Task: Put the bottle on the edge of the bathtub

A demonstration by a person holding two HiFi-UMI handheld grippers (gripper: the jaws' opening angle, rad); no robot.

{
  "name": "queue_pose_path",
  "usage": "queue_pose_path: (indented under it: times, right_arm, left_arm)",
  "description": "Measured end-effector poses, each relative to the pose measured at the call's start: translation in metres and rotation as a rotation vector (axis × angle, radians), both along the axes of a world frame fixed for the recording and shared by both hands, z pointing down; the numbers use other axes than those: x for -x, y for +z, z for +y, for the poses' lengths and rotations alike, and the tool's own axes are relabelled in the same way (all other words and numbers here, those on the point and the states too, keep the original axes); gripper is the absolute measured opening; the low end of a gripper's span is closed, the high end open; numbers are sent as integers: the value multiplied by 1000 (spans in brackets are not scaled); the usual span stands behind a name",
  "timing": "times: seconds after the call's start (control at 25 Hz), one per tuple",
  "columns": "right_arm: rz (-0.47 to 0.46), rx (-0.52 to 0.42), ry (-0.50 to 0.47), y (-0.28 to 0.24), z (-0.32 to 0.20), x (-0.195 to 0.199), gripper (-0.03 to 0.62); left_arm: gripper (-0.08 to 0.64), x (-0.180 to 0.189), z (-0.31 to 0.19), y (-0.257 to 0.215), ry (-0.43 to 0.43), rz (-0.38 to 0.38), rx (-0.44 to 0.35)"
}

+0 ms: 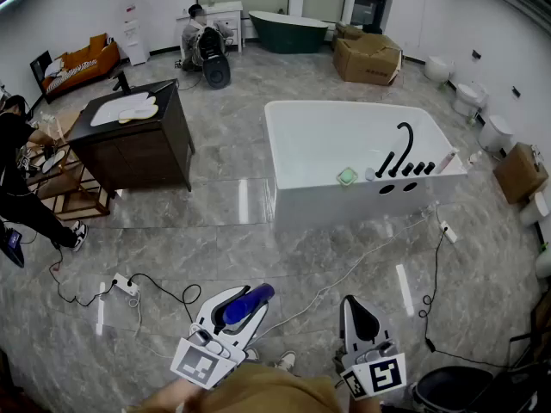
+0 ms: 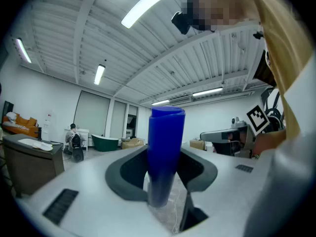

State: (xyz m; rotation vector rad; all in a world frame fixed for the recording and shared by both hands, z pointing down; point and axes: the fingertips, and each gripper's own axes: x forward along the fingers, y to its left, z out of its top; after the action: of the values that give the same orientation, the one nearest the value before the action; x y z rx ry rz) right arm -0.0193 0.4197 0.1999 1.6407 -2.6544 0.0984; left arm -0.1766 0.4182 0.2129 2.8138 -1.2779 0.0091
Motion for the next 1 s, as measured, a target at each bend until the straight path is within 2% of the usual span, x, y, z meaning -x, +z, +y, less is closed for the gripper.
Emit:
queue_pose_path:
  times: [0.12,0.24,0.44,0.6,0.76,0.88,1.0]
  right_arm:
    - [17,-2,7,6,-8,1,-3]
    - [27,6,19,14,-10,0,-4]
    - [22,15,56,20,-10,-3,-3]
    - [-44,25,92,20,-10,-8,-5]
    - [-13,34,101,25,-9,-2,-5]
    - [3,36,108,28,-6,4,-5]
    - [18,40,122,32,-4,9,-3]
  left_arm:
    - [156,4,-23,6,-57,-22,-34]
    - [156,8,-37,26,-128,-47,-6]
    - [156,15,-40,31,-186,-60,7]
    - [156,21,-40,27,-197,-50,-6]
    - [156,27,-33,33,-180,-46,7]
    - [156,28,-29,40,-151,-3,19]
    - [156,35,-31,45,-143,-5,23]
